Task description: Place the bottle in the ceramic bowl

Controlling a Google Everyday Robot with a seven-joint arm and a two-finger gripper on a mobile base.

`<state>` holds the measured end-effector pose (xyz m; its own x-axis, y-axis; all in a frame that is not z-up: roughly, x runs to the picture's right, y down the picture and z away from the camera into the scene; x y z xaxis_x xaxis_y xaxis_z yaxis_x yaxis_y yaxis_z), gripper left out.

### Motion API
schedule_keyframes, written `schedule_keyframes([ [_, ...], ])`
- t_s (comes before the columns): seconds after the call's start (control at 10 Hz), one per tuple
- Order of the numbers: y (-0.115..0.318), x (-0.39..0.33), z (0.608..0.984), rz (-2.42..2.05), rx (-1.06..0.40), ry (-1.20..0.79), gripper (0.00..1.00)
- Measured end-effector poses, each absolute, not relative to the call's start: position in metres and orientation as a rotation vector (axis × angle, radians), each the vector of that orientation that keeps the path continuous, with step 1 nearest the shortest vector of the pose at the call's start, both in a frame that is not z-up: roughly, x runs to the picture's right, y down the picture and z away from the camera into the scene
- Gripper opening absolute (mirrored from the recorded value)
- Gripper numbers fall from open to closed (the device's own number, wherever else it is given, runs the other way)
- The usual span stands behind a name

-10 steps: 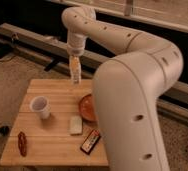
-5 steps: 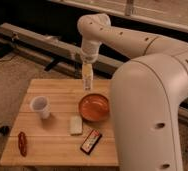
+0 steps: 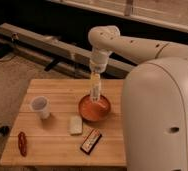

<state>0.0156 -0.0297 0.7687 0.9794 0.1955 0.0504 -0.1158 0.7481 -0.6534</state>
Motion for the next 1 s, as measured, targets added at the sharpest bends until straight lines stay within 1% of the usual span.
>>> schedule_keyframes([
  [0.3, 0.010, 0.003, 0.771, 0.151, -0.774, -0.111, 0.76],
  [0.4, 0.019, 0.001, 0.773, 0.144, -0.790, -0.106, 0.80],
  [0.7, 0.025, -0.002, 0.775, 0.132, -0.818, -0.093, 0.80],
  [1.0, 0.019, 0.000, 0.777, 0.131, -0.819, -0.081, 0.80],
])
